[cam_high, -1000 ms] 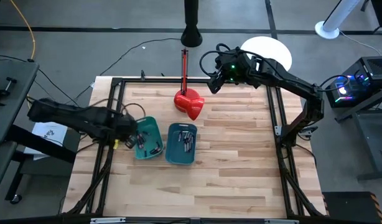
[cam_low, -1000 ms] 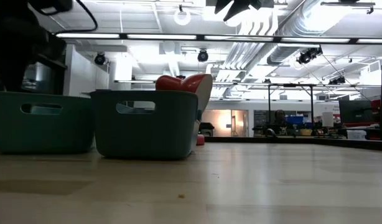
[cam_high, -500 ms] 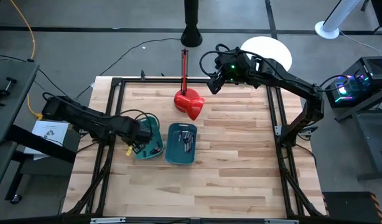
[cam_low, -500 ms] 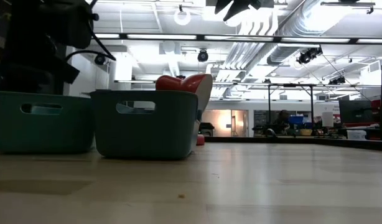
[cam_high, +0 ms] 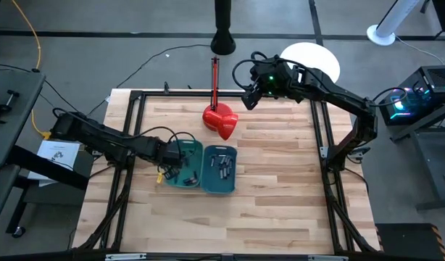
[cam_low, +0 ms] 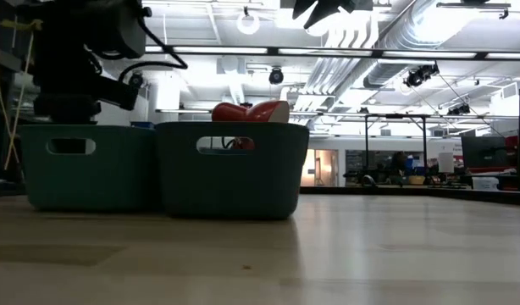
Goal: Sort batteries
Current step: Move the green bin to the left side of the blue bin, then return to Home Position
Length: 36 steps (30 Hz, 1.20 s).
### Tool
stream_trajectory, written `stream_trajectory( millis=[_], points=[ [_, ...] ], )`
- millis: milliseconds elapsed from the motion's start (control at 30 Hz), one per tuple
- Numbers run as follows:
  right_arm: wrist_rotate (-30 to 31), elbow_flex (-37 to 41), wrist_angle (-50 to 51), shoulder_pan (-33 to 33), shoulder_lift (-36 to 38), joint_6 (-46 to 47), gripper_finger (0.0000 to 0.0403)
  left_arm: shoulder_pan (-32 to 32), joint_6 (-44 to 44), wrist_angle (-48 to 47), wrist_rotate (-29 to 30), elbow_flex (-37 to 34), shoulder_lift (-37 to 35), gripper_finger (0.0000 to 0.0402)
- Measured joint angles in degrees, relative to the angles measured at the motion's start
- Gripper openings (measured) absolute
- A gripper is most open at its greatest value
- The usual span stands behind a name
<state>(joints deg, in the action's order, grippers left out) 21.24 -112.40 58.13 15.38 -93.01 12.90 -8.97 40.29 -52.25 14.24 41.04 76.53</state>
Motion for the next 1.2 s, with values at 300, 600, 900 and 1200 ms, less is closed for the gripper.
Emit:
stream_trajectory(
  millis=[300, 600, 900, 1200],
  points=[
    [-2.8, 0.5, 10.1, -0.3, 0.0, -0.2, 0.0208, -0.2, 2.3, -3.2, -2.6, 0.0, -6.6, 0.0000],
    [1.1, 11.9, 11.0, -2.7, 5.9, 3.7, 0.0208, -0.3, -9.8, 7.1, 6.9, 0.7, -28.9, 0.0000],
    [0.0, 35.1, 2.3, -9.7, 17.4, 21.8, 0.0208, 9.1, -26.1, 44.3, -2.9, -6.1, -33.8, 0.0000],
    [1.7, 44.9, -7.2, -16.5, 22.6, 36.1, 0.0208, 10.1, -19.2, 53.7, -4.5, -20.9, -48.9, 0.0000]
  ],
)
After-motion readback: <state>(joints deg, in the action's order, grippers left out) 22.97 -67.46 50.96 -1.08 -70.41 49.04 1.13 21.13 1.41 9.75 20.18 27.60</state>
